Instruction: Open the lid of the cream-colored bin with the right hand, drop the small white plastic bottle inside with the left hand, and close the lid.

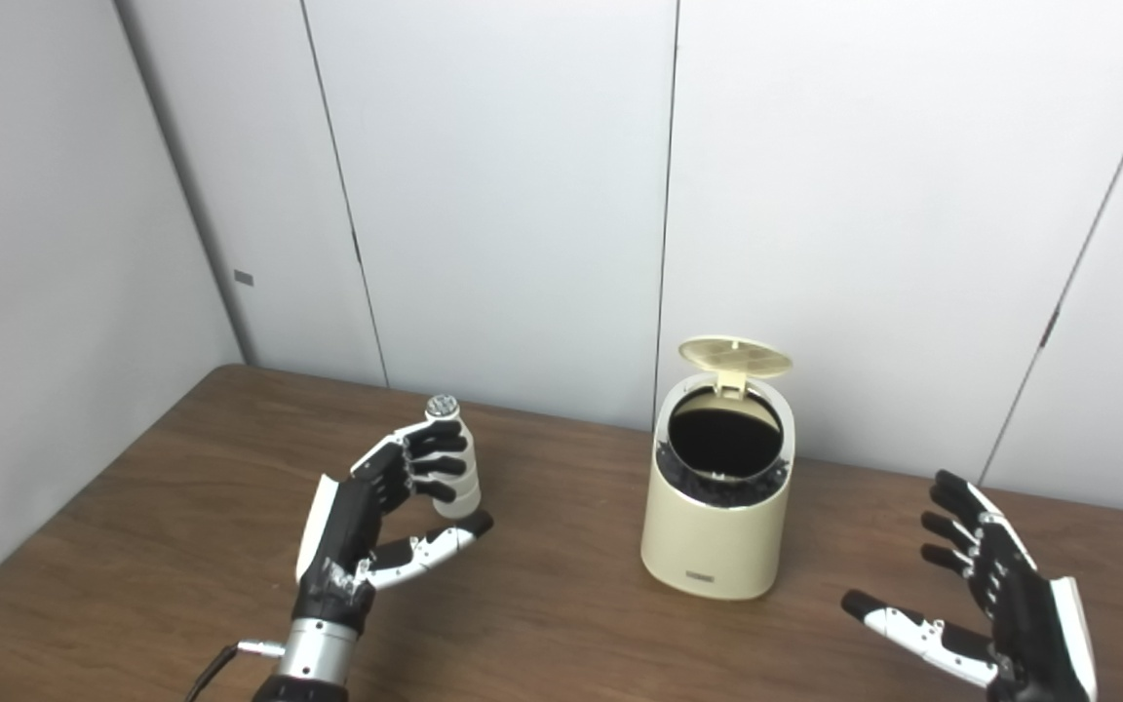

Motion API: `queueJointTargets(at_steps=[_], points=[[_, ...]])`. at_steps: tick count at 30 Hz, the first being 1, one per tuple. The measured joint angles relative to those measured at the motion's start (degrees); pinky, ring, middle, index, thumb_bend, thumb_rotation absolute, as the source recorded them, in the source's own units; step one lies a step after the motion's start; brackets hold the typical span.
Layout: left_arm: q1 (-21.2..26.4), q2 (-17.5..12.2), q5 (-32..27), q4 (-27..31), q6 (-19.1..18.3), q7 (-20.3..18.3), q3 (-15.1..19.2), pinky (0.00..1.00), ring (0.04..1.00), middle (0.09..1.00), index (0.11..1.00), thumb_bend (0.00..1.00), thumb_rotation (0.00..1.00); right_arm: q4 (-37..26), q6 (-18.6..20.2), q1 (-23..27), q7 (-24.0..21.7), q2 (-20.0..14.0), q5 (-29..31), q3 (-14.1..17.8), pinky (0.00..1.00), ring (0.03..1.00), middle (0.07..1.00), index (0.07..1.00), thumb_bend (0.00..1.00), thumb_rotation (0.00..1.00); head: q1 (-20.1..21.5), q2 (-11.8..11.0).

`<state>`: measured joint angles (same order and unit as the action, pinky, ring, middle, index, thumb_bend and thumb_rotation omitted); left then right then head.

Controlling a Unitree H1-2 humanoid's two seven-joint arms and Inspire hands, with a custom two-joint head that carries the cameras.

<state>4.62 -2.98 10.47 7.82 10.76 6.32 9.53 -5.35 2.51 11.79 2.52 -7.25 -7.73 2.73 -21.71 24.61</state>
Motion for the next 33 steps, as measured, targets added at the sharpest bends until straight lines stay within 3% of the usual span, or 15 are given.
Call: queueJointTargets(at_steps=[6, 14, 21, 26, 33], points=[[-0.3, -1.5, 2.3, 0.0, -0.9, 2.7, 2.6, 0.53, 0.639, 0.687, 0.710, 0.71, 0.05, -0.6, 0.1, 0.0, -0.6, 0.0, 0.4, -0.1, 0.73, 0.824, 0.874, 0.854, 0.69, 0.00, -0.6, 0.2], [0.7, -1.6, 2.7, -0.2, -3.4, 4.9, 3.8, 0.63, 0.772, 0.816, 0.831, 0.71, 0.06, -1.9, 1.7, 0.0, 0.0, 0.0, -3.0, -0.3, 0.68, 0.783, 0.846, 0.833, 0.73, 0.00, 0.0, 0.1], [3.4, -2.9, 5.5, -3.1, -4.6, 5.9, 3.2, 0.65, 0.769, 0.817, 0.848, 0.72, 0.08, -2.4, 2.1, 0.0, 0.1, 0.0, -4.6, -0.9, 0.66, 0.774, 0.842, 0.829, 0.74, 0.01, 0.2, 0.1], [5.3, -4.8, 7.5, -5.8, -6.2, 6.5, 2.2, 0.75, 0.809, 0.841, 0.881, 0.75, 0.14, -3.4, 2.9, 0.0, 0.1, 0.0, -5.1, -1.0, 0.66, 0.771, 0.838, 0.828, 0.74, 0.02, 0.5, 0.1], [7.8, -7.0, 7.5, -12.0, -7.4, 6.6, 0.6, 0.73, 0.797, 0.827, 0.867, 0.80, 0.12, -4.6, 4.0, 0.0, -0.2, 0.4, -4.0, -0.9, 0.69, 0.800, 0.855, 0.840, 0.71, 0.00, 0.9, 0.2]])
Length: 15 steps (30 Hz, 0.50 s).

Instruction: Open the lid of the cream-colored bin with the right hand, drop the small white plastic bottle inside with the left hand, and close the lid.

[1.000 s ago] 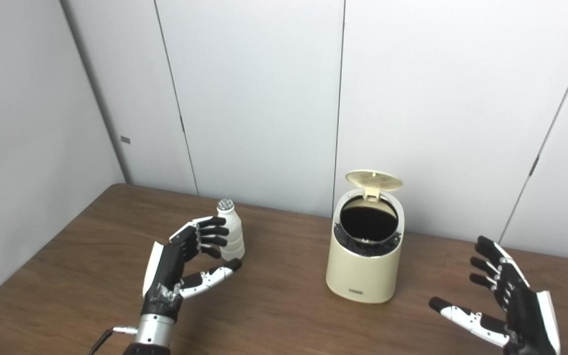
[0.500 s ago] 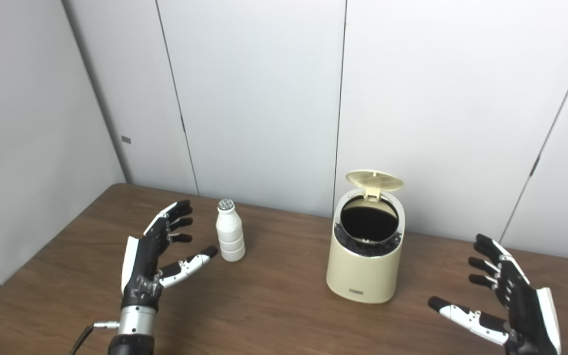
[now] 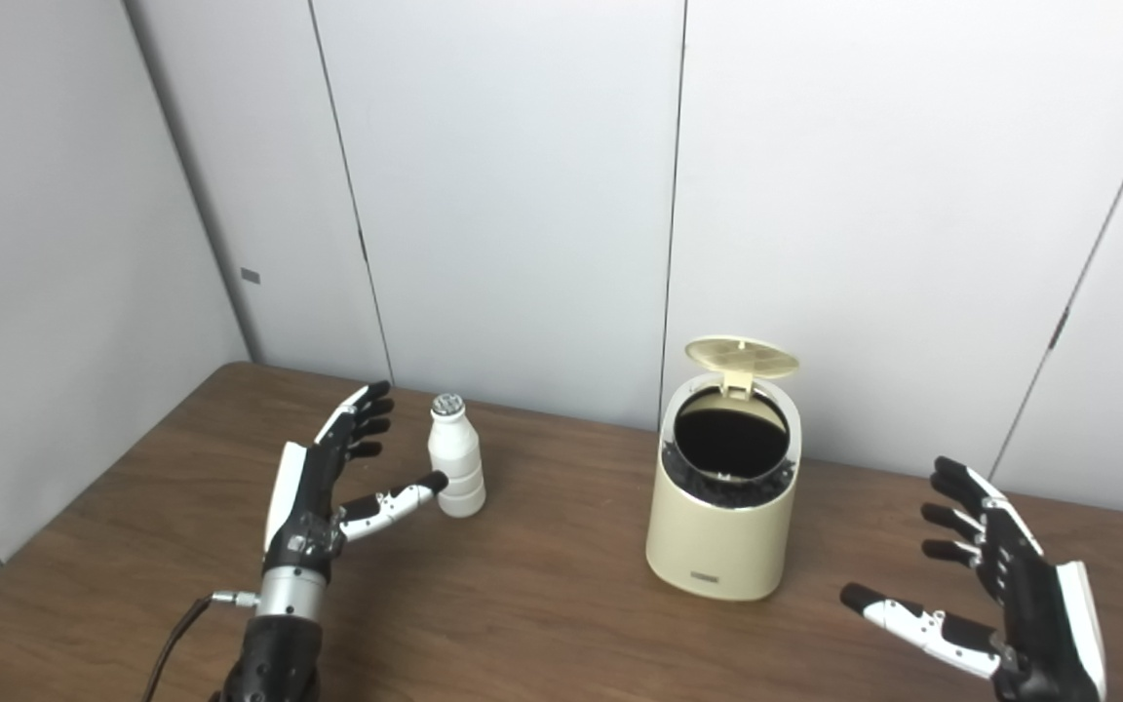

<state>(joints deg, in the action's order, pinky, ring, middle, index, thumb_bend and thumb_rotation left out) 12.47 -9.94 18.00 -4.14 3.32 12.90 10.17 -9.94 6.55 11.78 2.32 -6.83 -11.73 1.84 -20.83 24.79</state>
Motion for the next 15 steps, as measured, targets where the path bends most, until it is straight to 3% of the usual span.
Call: queueJointTargets(at_steps=[5, 15], points=[[2.2, -0.8, 1.3, -3.6, 0.3, 1.0, -1.1, 0.70, 0.778, 0.808, 0.857, 0.81, 0.14, -0.7, 0.4, 0.0, -0.6, 0.7, 3.0, 0.3, 0.70, 0.804, 0.855, 0.842, 0.68, 0.00, 0.4, 0.4], [3.5, -1.5, 0.3, -10.2, 0.6, 2.1, -2.1, 0.72, 0.775, 0.807, 0.841, 0.81, 0.11, -3.1, 3.0, -0.2, -0.6, 0.7, 1.8, -0.4, 0.71, 0.806, 0.858, 0.846, 0.69, 0.00, 1.1, 0.7]])
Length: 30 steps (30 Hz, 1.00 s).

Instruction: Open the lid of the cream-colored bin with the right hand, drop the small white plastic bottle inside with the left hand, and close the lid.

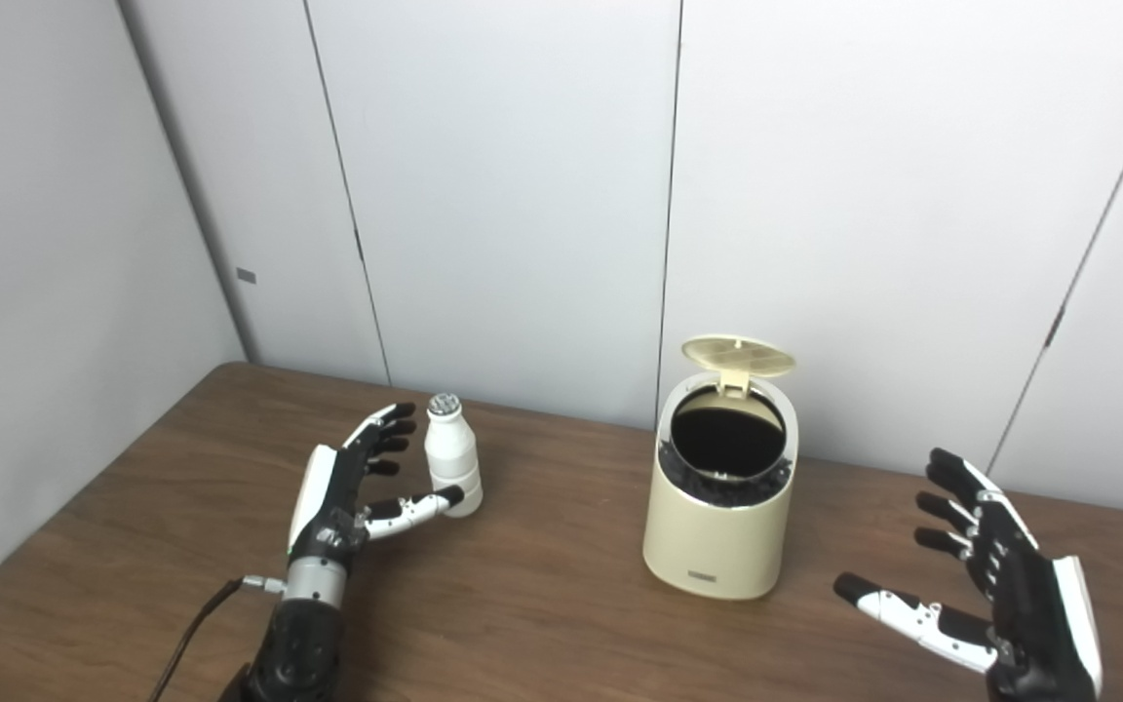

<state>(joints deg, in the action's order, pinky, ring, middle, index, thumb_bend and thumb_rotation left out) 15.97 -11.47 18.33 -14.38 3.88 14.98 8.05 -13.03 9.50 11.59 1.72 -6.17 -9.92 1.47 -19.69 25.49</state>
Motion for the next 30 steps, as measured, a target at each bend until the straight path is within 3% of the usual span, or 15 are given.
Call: queueJointTargets(at_steps=[11, 30], points=[[1.4, 0.0, -2.9, -5.1, 2.0, 0.8, -0.1, 0.64, 0.720, 0.769, 0.818, 0.79, 0.08, -0.1, 1.1, 0.0, 0.0, 0.0, -0.7, -0.6, 0.70, 0.808, 0.860, 0.854, 0.70, 0.00, 0.6, 0.4], [3.1, 1.2, -4.2, -7.5, 4.4, 1.4, -0.3, 0.61, 0.710, 0.759, 0.810, 0.78, 0.06, -0.3, 1.4, -0.2, 0.0, -0.4, -1.2, -1.0, 0.70, 0.804, 0.853, 0.851, 0.72, 0.00, 1.4, 0.9]])
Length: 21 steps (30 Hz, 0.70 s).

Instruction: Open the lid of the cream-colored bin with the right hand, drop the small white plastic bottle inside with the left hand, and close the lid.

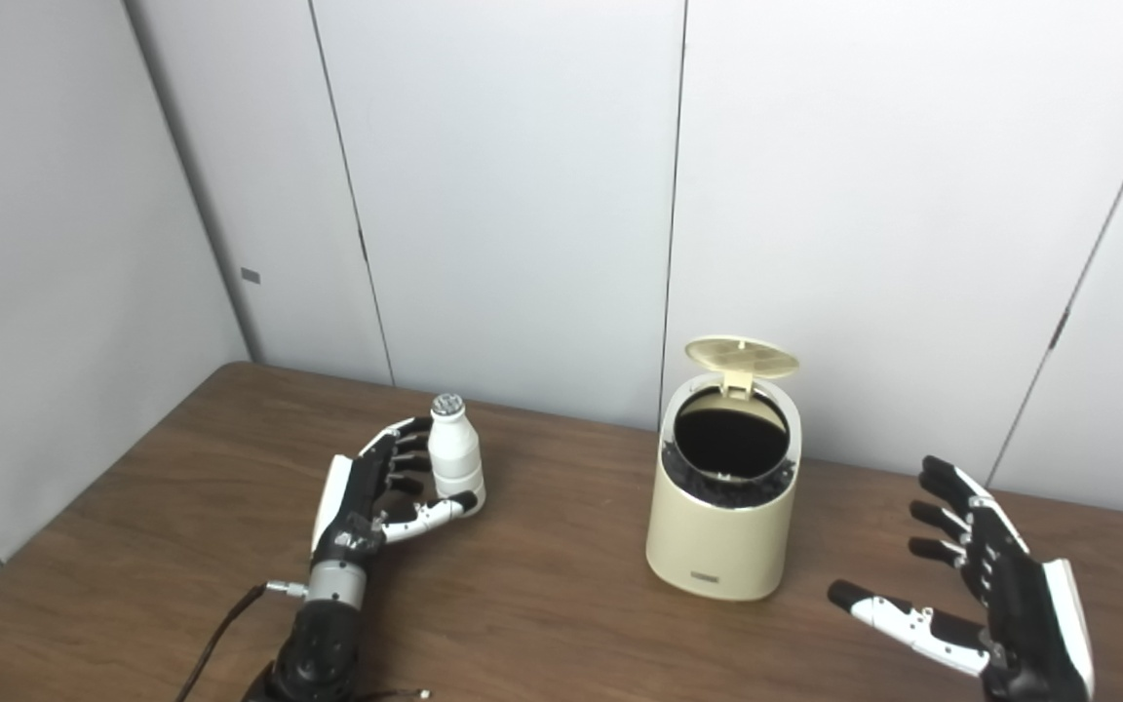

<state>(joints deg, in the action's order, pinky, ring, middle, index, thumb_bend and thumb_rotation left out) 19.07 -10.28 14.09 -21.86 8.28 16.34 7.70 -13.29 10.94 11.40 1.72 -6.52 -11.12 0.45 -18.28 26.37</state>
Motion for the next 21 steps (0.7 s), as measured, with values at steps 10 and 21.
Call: queueJointTargets(at_steps=[10, 21], points=[[1.8, 0.5, -1.5, -2.8, 2.2, 0.1, -0.1, 0.54, 0.616, 0.670, 0.722, 0.74, 0.01, 0.0, 0.0, -0.4, 0.1, 0.1, 0.0, 0.0, 0.70, 0.798, 0.850, 0.848, 0.72, 0.00, 0.3, 0.4], [3.8, 0.8, 3.1, -5.8, 3.8, 8.4, -0.6, 0.35, 0.420, 0.473, 0.499, 0.50, 0.00, 0.0, 0.0, -0.4, 0.1, 0.1, 0.1, 0.1, 0.71, 0.808, 0.856, 0.853, 0.72, 0.00, 0.1, 0.8]])
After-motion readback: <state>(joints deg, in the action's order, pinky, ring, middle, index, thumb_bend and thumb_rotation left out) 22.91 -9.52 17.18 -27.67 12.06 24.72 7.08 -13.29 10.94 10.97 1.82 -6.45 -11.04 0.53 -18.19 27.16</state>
